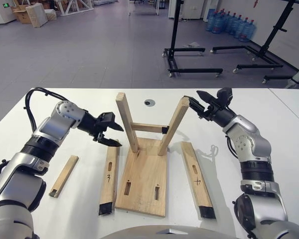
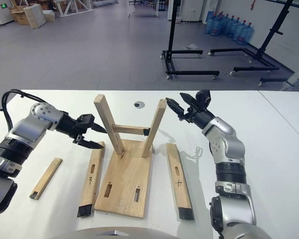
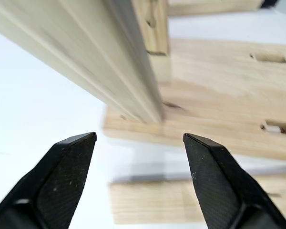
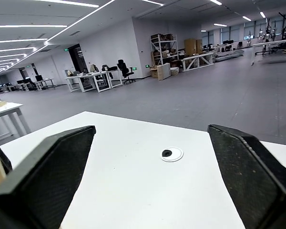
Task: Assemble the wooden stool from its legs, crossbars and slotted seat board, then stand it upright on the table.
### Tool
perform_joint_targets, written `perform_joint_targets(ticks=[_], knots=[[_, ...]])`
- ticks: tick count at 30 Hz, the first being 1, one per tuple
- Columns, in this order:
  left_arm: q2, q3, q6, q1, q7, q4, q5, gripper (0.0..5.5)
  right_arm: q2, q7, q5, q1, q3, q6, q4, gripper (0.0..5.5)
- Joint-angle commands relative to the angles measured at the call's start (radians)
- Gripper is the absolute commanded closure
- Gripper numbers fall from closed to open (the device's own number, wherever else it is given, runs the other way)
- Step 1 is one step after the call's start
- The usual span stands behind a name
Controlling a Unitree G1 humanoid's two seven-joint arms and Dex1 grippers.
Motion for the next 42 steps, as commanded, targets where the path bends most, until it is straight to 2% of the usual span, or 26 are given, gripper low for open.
perform_joint_targets(ticks=[1, 3, 5, 7, 11, 15, 25, 32, 38, 42], knots=[[0.076, 0.126, 0.051, 0.083, 0.1, -0.097, 0.012, 2.19, 0.02, -0.08, 0.007, 0.039, -0.04, -0.012, -0.071, 1.16], [0.115, 0.215, 0.095, 0.175, 0.193, -0.171, 0.014, 2.19, 0.032, -0.128, 0.006, 0.081, -0.048, -0.006, -0.143, 1.16], [0.131, 0.358, 0.195, 0.349, 0.328, -0.303, -0.001, 2.19, 0.052, -0.183, 0.01, 0.153, -0.048, 0.017, -0.246, 1.16], [0.094, 0.528, 0.325, 0.605, 0.491, -0.479, 0.009, 2.19, 0.075, -0.237, 0.013, 0.26, -0.039, 0.045, -0.372, 1.16], [-0.048, 0.691, 0.397, 0.91, 0.687, -0.64, 0.015, 2.19, 0.108, -0.308, 0.047, 0.426, -0.068, 0.081, -0.531, 1.16], [-0.133, 0.704, 0.47, 1.039, 0.77, -0.718, -0.007, 2.19, 0.126, -0.352, 0.073, 0.48, -0.081, 0.096, -0.575, 1.16], [-0.064, 0.646, 0.468, 1.165, 0.739, -0.565, 0.052, 2.19, 0.128, -0.375, 0.118, 0.489, -0.061, 0.118, -0.6, 1.16], [-0.054, 0.615, 0.466, 1.273, 0.697, -0.531, 0.032, 3.22, 0.105, -0.38, 0.133, 0.467, -0.066, 0.137, -0.606, 1.16], [-0.031, 0.581, 0.451, 1.249, 0.689, -0.454, 0.025, 4.07, 0.11, -0.401, 0.139, 0.467, -0.057, 0.133, -0.63, 1.16], [-0.081, 0.56, 0.411, 1.184, 0.7, -0.456, -0.017, 4.21, 0.101, -0.393, 0.154, 0.451, -0.047, 0.141, -0.62, 1.16]])
